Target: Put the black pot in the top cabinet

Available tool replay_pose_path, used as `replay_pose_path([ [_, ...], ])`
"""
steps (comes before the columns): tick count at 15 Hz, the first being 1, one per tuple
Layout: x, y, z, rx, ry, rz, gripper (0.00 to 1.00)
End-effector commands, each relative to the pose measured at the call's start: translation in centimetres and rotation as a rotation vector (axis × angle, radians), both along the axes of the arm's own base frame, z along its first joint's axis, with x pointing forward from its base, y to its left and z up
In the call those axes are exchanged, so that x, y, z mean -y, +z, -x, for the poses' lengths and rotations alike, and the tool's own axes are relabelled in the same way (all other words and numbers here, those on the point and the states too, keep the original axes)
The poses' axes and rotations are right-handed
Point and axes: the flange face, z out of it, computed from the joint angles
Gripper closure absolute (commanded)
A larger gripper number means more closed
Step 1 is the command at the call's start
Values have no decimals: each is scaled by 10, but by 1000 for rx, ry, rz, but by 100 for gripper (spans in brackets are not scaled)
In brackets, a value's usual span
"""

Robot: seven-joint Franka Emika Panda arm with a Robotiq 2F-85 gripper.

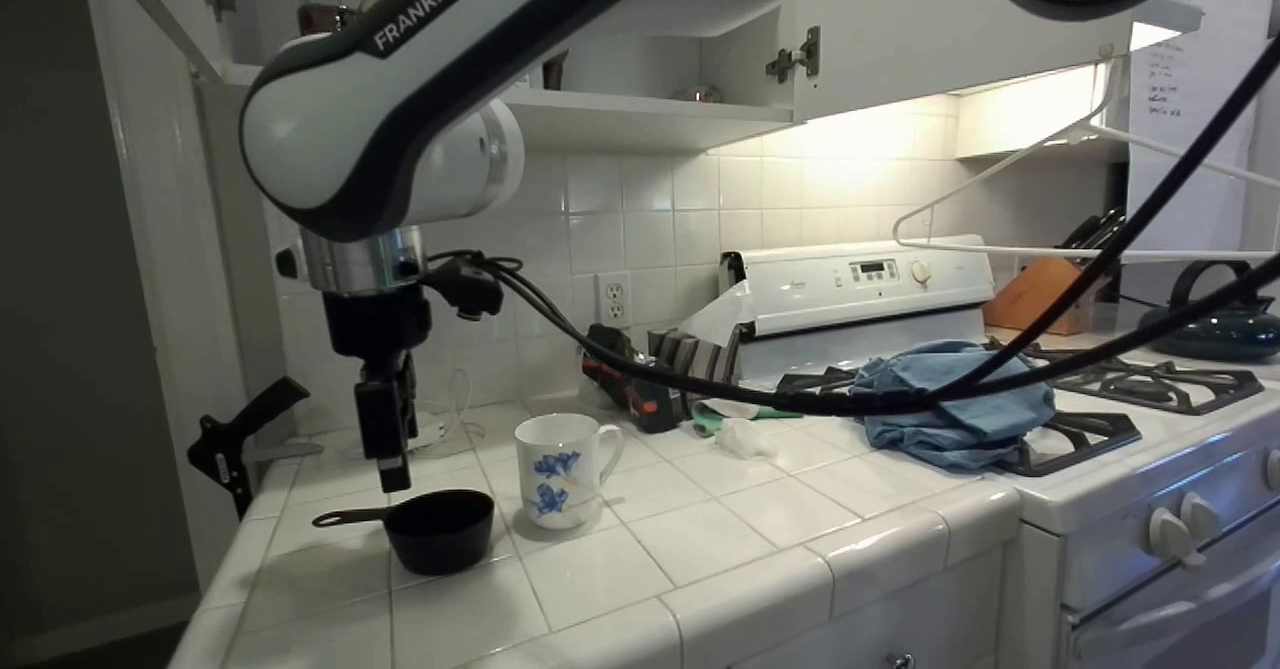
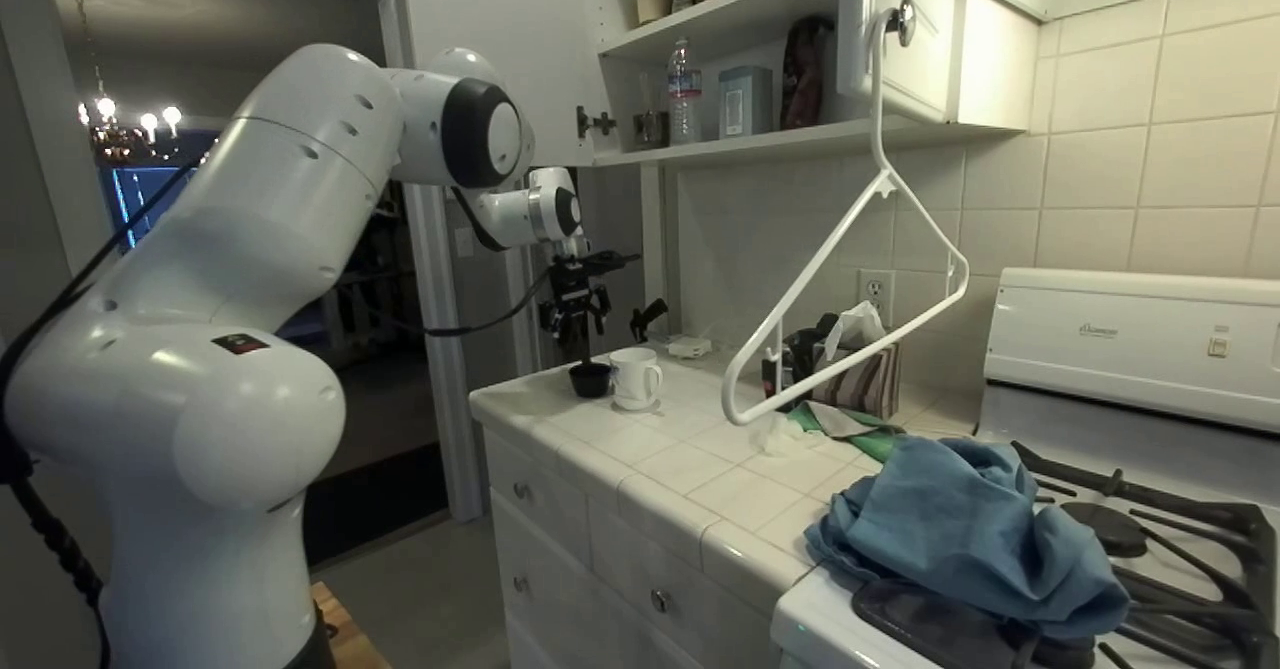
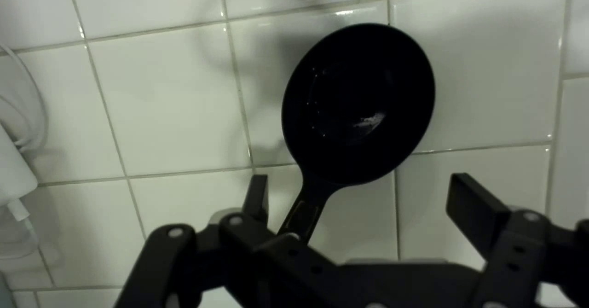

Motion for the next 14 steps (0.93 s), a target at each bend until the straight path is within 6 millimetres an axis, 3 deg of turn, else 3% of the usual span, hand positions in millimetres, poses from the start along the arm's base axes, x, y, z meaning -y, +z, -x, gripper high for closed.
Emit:
replay_pose_path([
  [1, -2, -12, -14, -83, 31, -18, 0],
  [14, 16, -35, -42, -135, -58, -18, 6],
])
